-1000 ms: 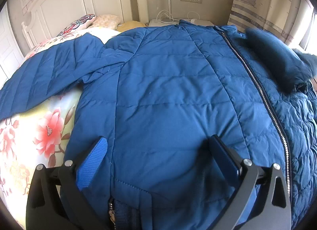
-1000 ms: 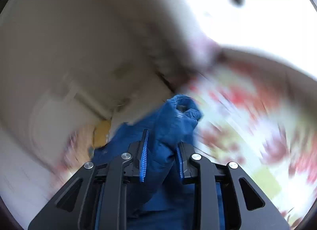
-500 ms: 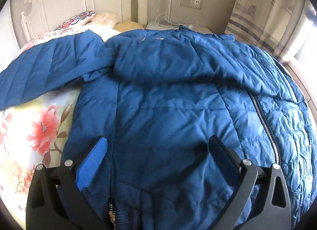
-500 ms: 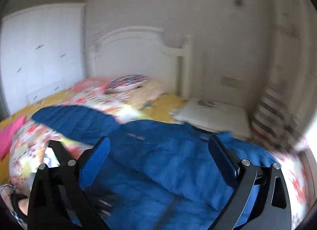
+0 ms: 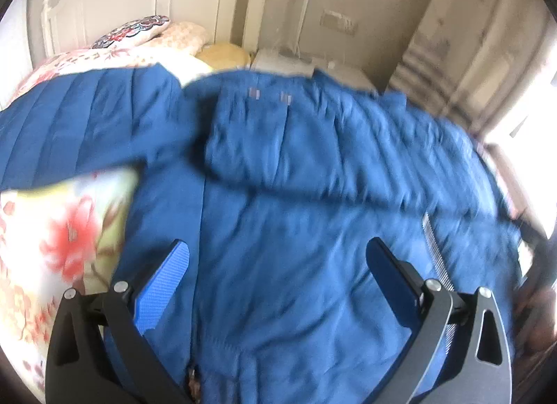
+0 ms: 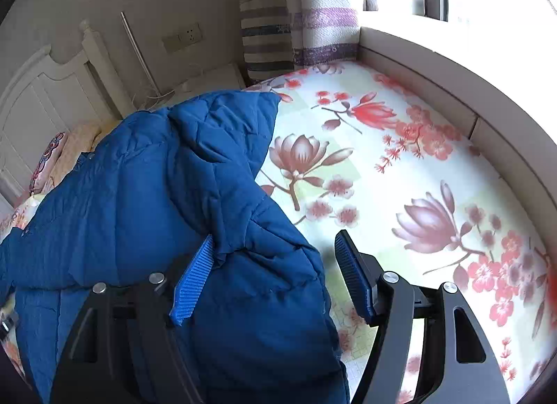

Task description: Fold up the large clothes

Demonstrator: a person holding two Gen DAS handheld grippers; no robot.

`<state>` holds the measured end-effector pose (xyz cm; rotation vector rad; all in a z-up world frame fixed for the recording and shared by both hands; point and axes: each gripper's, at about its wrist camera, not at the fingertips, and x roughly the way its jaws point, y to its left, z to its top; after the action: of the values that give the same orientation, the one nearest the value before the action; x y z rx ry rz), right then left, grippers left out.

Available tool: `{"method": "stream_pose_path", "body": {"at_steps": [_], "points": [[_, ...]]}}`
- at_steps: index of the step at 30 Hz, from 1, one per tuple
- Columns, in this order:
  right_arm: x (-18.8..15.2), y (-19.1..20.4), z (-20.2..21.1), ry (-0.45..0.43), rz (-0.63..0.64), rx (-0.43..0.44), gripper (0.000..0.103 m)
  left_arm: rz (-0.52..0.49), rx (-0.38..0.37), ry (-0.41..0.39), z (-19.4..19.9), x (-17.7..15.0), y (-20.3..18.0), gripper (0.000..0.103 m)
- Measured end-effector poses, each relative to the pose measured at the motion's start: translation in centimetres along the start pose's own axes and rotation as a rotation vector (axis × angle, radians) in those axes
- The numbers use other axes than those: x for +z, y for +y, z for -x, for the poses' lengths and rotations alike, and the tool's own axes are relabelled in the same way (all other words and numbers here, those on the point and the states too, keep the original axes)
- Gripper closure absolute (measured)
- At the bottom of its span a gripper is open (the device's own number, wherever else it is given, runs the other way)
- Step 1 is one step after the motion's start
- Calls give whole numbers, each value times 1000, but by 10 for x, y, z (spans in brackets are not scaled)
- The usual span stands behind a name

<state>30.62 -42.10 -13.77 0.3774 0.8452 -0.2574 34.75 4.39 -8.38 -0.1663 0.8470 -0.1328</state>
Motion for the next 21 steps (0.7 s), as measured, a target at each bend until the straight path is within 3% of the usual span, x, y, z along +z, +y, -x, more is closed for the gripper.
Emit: {"method": "stream_pose_path", "body": {"at_steps": [3, 7, 9, 11, 13, 18, 21], "points": [[-2, -9, 1, -4, -19, 13, 39, -7, -4, -56, 3, 27, -13, 2], [1, -10, 3, -3, -11, 3, 39, -102, 33, -70, -21, 55, -43, 2], [-5, 1, 1, -6, -14, 9, 39, -138, 101, -21, -49, 60, -50, 2], [-5, 4, 1, -14, -17, 13, 39, -166, 178, 120, -93, 50, -48, 2], [-5, 3, 5, -35, -21, 15, 39, -218, 187, 45, -95, 42, -51, 2], [-9, 15, 47, -257, 29, 44, 39, -211, 184, 37, -96, 42, -51, 2], [-4, 51, 48, -244, 184, 77, 39, -210, 182, 36, -97, 43, -48, 2]]}}
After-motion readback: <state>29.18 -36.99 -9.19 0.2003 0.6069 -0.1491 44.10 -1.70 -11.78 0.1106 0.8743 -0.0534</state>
